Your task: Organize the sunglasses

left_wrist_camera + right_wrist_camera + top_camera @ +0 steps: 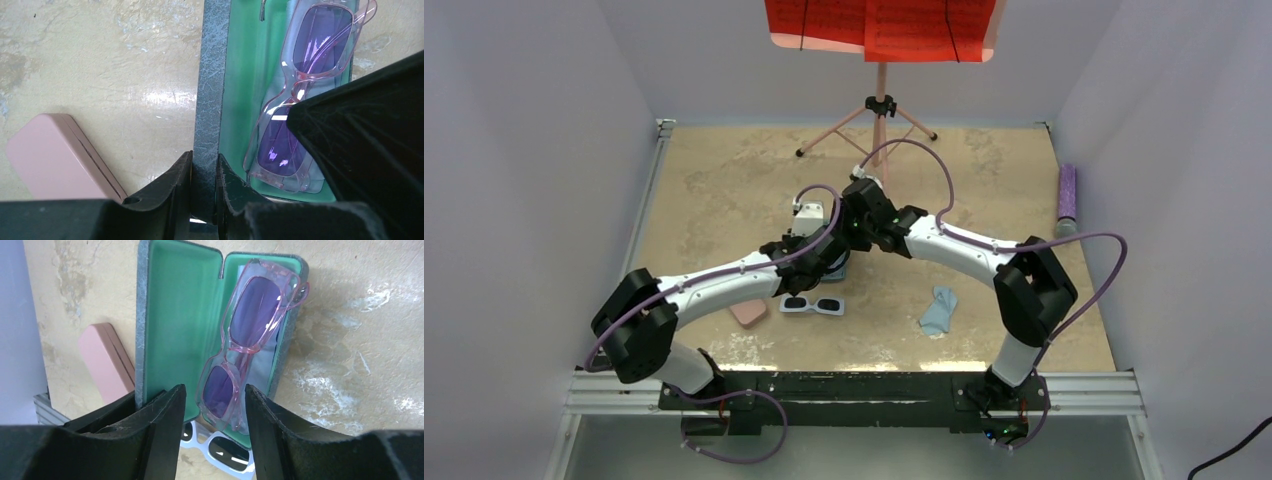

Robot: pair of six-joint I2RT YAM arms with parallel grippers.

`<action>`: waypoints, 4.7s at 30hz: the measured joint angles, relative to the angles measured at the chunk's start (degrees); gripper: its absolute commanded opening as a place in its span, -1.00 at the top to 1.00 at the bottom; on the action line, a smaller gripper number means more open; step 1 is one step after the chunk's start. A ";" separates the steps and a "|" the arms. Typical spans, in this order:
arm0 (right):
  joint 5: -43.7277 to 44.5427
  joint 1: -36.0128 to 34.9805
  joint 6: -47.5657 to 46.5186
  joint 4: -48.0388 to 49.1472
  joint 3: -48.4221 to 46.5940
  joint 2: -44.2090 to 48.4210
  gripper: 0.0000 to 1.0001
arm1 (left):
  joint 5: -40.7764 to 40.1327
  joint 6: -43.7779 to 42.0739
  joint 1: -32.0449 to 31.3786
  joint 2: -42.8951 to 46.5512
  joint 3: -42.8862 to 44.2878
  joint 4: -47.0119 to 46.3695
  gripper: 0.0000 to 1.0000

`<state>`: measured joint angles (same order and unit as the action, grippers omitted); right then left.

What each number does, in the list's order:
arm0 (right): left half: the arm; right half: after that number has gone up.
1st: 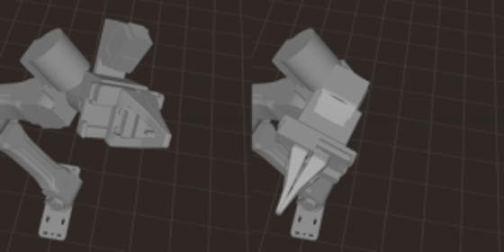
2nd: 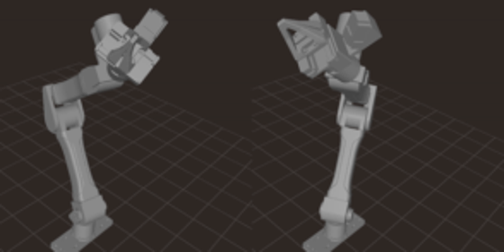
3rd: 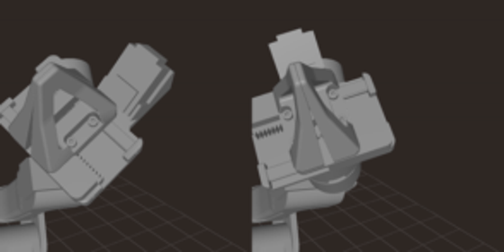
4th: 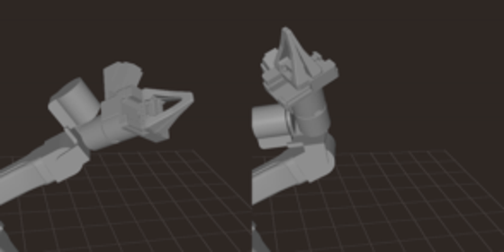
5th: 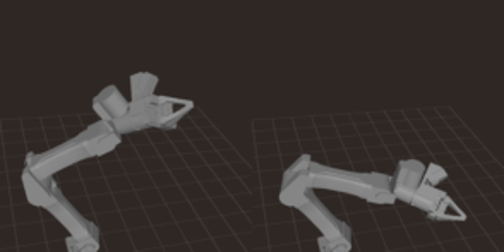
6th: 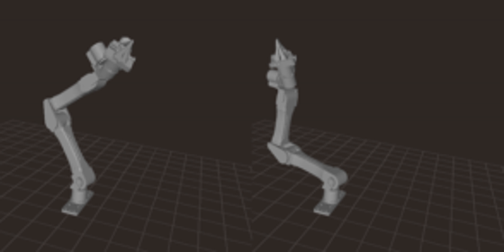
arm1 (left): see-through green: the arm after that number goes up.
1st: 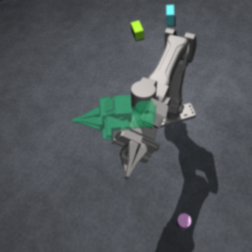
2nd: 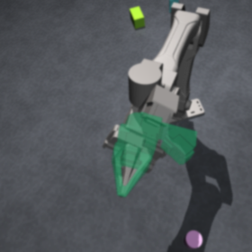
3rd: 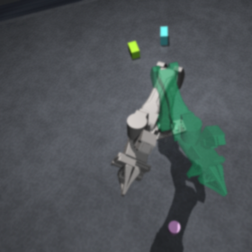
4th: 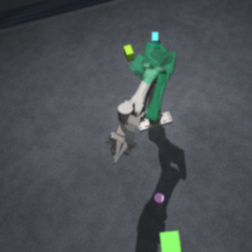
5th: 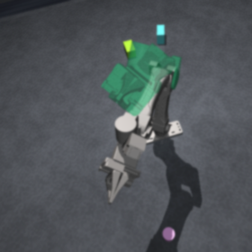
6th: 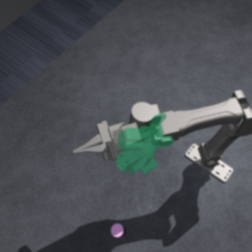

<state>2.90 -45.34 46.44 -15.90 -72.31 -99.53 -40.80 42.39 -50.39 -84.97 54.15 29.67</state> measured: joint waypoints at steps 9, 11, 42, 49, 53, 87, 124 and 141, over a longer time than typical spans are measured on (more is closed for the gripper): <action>-2.71 0.00 1.62 1.64 3.19 -0.31 0.10 | 0.09 0.07 0.00 1.66 0.09 0.00 1.00; -3.28 0.00 1.97 1.79 3.37 -0.52 0.20 | 0.09 0.09 0.00 1.79 0.09 0.00 1.00; -11.82 1.20 3.26 7.30 7.39 3.50 0.86 | -0.42 -1.62 -0.11 7.26 -0.61 -0.98 1.00; -12.94 2.23 2.82 6.86 8.41 5.77 0.81 | -1.27 -1.73 -0.15 8.02 -0.63 -1.33 1.00; -13.60 2.29 3.19 7.50 8.96 5.75 0.80 | -1.22 -2.01 -0.26 8.50 -0.92 -1.31 1.00; -13.99 2.91 4.48 5.79 10.08 11.26 -0.15 | -1.70 -2.58 -0.26 9.77 -1.55 -1.53 1.00; -15.47 10.86 6.10 25.49 24.74 4.81 0.05 | -0.13 -4.52 -0.26 -4.28 1.84 0.35 1.00; -14.14 10.86 7.96 26.69 18.36 -5.57 0.40 | 1.79 -2.08 -0.26 -5.35 1.99 0.63 0.85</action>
<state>-11.25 -34.48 54.39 10.79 -53.95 -105.10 -39.00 40.32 -50.65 -90.32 56.14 30.30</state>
